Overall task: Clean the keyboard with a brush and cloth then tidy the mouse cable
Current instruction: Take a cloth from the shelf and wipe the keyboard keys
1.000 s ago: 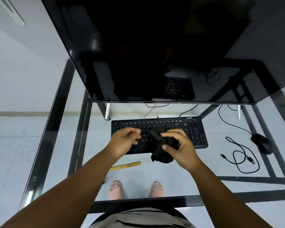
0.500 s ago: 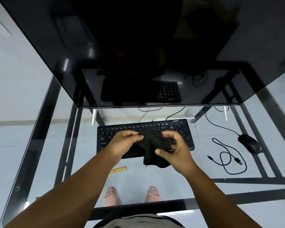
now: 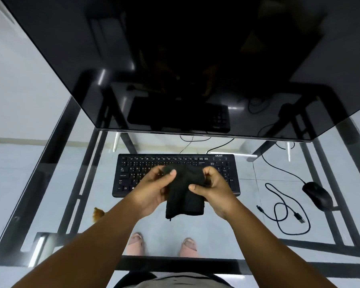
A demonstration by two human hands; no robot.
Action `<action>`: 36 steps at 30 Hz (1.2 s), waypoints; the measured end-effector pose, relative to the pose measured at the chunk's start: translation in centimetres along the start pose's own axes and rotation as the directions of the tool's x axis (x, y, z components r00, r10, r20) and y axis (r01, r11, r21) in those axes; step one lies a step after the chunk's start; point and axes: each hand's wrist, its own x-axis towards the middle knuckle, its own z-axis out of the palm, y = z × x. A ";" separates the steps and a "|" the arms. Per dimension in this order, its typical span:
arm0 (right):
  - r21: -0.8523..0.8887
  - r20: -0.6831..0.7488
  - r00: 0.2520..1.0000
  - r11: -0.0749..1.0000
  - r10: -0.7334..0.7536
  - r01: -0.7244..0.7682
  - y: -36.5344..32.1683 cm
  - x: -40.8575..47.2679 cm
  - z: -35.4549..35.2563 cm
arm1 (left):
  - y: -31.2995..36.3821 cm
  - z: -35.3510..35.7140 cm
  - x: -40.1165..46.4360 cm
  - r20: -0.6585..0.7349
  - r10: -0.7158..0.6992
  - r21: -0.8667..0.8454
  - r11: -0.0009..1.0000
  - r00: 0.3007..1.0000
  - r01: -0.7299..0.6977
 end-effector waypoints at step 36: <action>-0.877 0.052 0.967 0.451 -0.248 0.163 6.7 -3.4 12.3 | 1.8 -16.7 -10.2 -0.117 -0.114 0.053 0.991 0.986 0.121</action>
